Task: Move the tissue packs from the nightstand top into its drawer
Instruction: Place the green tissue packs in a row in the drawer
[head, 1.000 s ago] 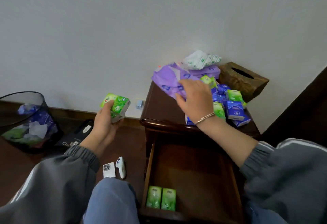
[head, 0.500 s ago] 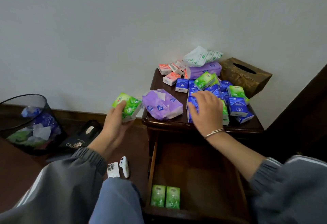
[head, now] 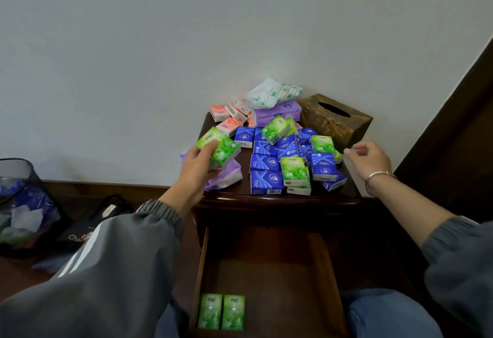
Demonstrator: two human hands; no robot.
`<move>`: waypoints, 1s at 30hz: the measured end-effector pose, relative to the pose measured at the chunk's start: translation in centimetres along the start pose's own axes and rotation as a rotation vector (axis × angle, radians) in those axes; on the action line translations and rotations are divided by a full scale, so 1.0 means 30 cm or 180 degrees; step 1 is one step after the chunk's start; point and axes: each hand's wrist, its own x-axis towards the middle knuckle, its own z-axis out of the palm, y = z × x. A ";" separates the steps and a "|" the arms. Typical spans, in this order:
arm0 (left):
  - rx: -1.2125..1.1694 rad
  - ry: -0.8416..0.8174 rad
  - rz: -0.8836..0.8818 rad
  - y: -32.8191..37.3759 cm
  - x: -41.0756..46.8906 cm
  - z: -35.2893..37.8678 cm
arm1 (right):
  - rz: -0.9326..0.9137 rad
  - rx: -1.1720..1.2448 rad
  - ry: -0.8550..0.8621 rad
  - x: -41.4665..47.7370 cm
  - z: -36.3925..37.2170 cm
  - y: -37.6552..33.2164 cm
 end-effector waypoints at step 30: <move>0.0304 -0.0720 -0.0327 -0.112 0.038 -0.052 | 0.1945 0.0603 -0.1872 0.271 0.143 -0.058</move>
